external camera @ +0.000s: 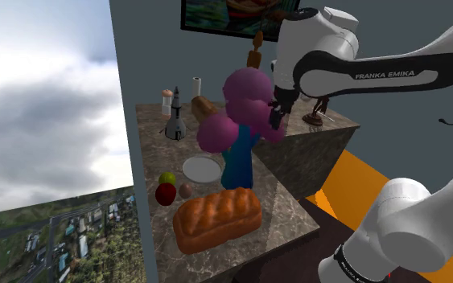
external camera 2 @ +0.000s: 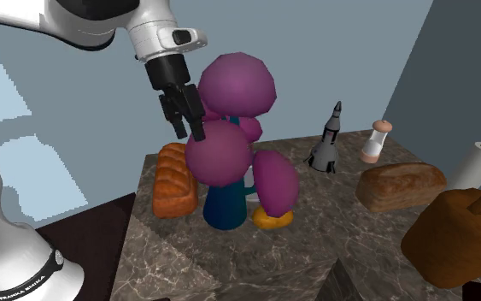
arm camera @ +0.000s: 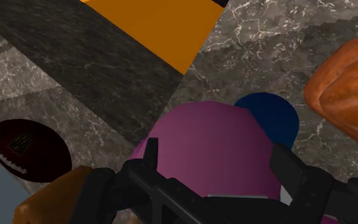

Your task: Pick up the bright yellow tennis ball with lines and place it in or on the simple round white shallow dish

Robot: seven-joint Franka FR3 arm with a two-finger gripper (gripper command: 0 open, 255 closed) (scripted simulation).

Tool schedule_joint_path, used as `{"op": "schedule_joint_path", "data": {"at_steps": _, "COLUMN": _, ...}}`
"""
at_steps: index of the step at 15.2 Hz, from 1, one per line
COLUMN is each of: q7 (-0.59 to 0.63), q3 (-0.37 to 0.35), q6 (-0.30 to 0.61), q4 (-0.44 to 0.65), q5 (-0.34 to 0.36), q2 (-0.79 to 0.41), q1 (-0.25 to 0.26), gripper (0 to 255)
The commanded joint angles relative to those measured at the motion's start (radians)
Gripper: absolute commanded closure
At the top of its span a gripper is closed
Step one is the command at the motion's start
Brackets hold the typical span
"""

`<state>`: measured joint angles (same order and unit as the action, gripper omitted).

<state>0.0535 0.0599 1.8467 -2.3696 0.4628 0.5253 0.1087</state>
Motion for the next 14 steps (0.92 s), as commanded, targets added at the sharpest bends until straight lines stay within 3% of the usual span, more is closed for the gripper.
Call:
{"op": "schedule_joint_path", "data": {"at_steps": 1, "q7": 0.0, "q3": 0.0, "q6": 0.0, "q4": 0.0, "q5": 0.0, "q2": 0.0, "q1": 0.0, "gripper": 0}}
{"op": "schedule_joint_path", "data": {"at_steps": 14, "q7": 0.168, "q3": -0.037, "q6": 0.195, "q4": 0.118, "q5": -0.116, "q2": -0.367, "q1": 0.065, "gripper": 0}}
